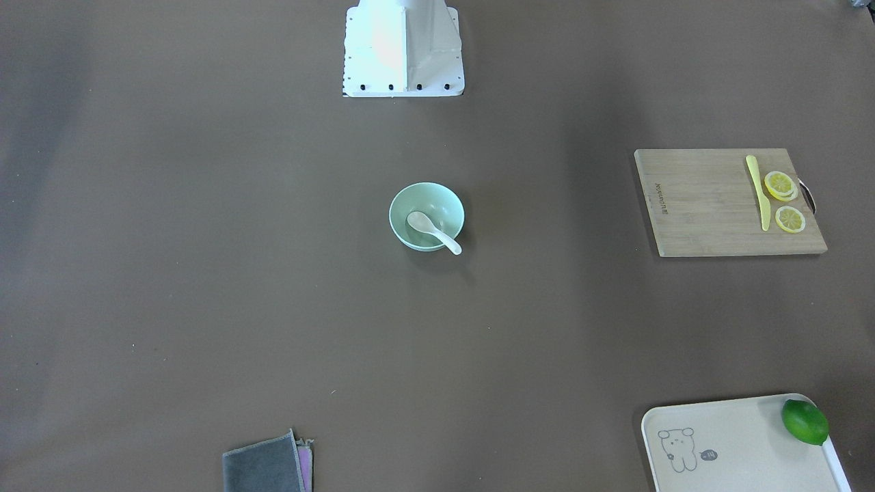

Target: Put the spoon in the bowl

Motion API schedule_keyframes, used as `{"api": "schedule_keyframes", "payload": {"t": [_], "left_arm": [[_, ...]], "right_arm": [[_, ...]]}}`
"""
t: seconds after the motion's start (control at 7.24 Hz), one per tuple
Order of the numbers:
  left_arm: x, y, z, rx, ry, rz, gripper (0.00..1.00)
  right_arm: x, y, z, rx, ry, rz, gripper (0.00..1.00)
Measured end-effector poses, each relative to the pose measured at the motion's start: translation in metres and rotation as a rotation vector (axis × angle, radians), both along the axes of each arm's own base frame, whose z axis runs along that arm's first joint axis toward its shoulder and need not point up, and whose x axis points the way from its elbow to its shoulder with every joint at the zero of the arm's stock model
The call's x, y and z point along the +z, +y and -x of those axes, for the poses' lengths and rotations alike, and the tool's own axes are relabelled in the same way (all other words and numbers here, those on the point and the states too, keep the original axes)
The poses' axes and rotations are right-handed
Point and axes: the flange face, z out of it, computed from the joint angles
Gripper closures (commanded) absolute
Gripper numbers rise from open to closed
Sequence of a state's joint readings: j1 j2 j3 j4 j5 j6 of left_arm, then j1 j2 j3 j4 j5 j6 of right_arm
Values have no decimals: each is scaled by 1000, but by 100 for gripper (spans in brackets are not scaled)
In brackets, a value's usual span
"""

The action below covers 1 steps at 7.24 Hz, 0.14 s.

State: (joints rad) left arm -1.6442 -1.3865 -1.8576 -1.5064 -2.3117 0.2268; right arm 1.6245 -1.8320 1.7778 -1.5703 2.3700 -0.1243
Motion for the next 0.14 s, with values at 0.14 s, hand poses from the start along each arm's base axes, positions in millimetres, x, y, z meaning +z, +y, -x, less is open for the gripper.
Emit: {"api": "schedule_keyframes", "payload": {"t": [0.14], "left_arm": [[0, 1, 0, 0, 0, 1, 2]], "right_arm": [[0, 0, 0, 0, 0, 0, 0]]}}
